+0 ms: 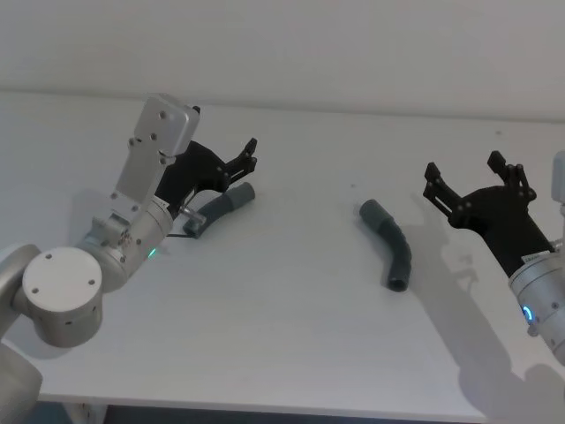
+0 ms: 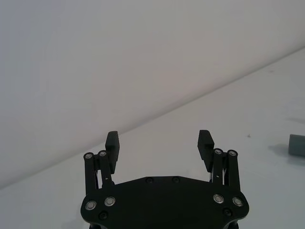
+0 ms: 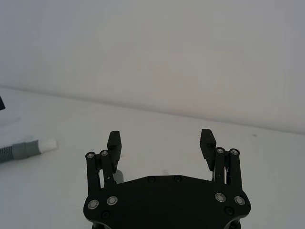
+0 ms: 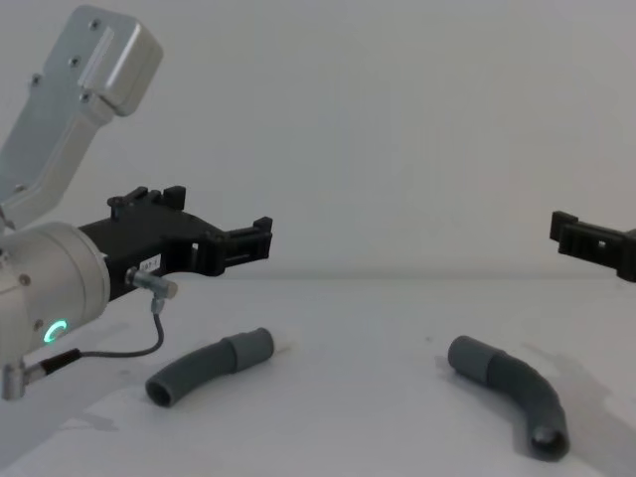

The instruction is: Use both hands to pick up one end of the pipe from the table, align the ends, and insert them.

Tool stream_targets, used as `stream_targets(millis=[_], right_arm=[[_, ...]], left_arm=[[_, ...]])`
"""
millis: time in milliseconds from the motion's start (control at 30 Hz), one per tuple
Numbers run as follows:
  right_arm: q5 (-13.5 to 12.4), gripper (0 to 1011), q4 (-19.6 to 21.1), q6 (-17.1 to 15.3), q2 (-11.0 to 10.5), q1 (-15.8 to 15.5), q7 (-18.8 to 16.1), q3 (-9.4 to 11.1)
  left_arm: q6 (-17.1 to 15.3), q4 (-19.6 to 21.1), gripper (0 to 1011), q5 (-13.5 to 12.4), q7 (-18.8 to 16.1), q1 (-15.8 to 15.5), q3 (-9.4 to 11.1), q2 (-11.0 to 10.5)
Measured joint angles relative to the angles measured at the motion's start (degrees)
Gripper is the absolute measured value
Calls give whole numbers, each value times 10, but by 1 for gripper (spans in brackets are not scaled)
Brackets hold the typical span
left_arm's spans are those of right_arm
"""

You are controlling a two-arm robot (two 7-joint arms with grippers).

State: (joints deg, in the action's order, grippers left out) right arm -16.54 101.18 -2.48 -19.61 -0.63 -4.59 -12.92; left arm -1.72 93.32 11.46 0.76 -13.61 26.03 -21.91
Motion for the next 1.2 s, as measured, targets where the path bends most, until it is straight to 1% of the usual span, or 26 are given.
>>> stream_targets(millis=[133, 167, 200, 233, 267, 333, 367, 400, 433, 467, 533, 600, 633, 733, 767, 833, 867, 933, 967, 1033, 1067, 1200], right_arm=[[-3, 1004, 1, -14, -7, 3, -12, -1], [-4, 1004, 2, -21, -10, 5, -18, -3], [-4, 1004, 2, -21, -10, 5, -18, -3], [-5, 1004, 4, -29, -14, 6, -23, -4], [-7, 1004, 6, -39, -19, 8, -31, -6], [-8, 1004, 9, -50, -23, 10, -38, -8], [-8, 1004, 11, -55, -25, 11, -41, -9], [-9, 1004, 12, -60, -27, 11, -43, -10], [-11, 1004, 16, -73, -31, 12, -49, -12], [-12, 1004, 18, -79, -32, 13, -52, -13], [-15, 1004, 24, -100, -35, 13, -58, -16], [-17, 1004, 28, -111, -36, 14, -60, -17], [-19, 1004, 33, -124, -36, 14, -62, -18], [-23, 1004, 39, -144, -34, 13, -63, -20], [-26, 1004, 42, -155, -32, 13, -63, -21], [-28, 1004, 46, -168, -30, 12, -62, -21], [-30, 1004, 50, -180, -26, 11, -58, -22], [-31, 1004, 53, -189, -22, 10, -56, -22], [-33, 1004, 56, -200, -17, 9, -51, -22], [-35, 1003, 60, -213, -10, 8, -44, -22], [-35, 1004, 60, -213, -10, 8, -44, -22], [-35, 1004, 64, -237, 5, 8, -28, -23]], left_arm=[[-13, 4, 1000, 0, 2, 0, 0, -1], [-28, 8, 1000, 1, 5, 0, 0, -2], [-28, 8, 1000, 1, 5, 0, 0, -2], [-33, 9, 1000, 1, 6, 0, 0, -3], [-45, 13, 1000, 3, 8, 0, -1, -5], [-54, 16, 1000, 5, 10, 0, -2, -6], [-68, 20, 1000, 7, 13, 0, -3, -8], [-74, 22, 1000, 9, 14, 0, -4, -9], [-89, 26, 1000, 12, 17, 1, -5, -12], [-93, 28, 1000, 13, 19, 1, -6, -14], [-113, 34, 1000, 19, 26, 2, -9, -19], [-124, 38, 1000, 22, 31, 3, -11, -23], [-129, 40, 1000, 23, 33, 3, -13, -26], [-153, 47, 1000, 30, 47, 3, -17, -37], [-159, 48, 1000, 32, 51, 3, -18, -39], [-166, 50, 1000, 34, 57, 2, -19, -43], [-173, 51, 1000, 36, 63, 1, -20, -47], [-179, 52, 1000, 38, 70, 0, -21, -50], [-184, 53, 1000, 40, 75, -2, -22, -54], [-190, 53, 1000, 42, 85, -5, -23, -58], [-190, 53, 1000, 42, 85, -5, -23, -58], [-194, 51, 1000, 43, 98, -12, -23, -63]])
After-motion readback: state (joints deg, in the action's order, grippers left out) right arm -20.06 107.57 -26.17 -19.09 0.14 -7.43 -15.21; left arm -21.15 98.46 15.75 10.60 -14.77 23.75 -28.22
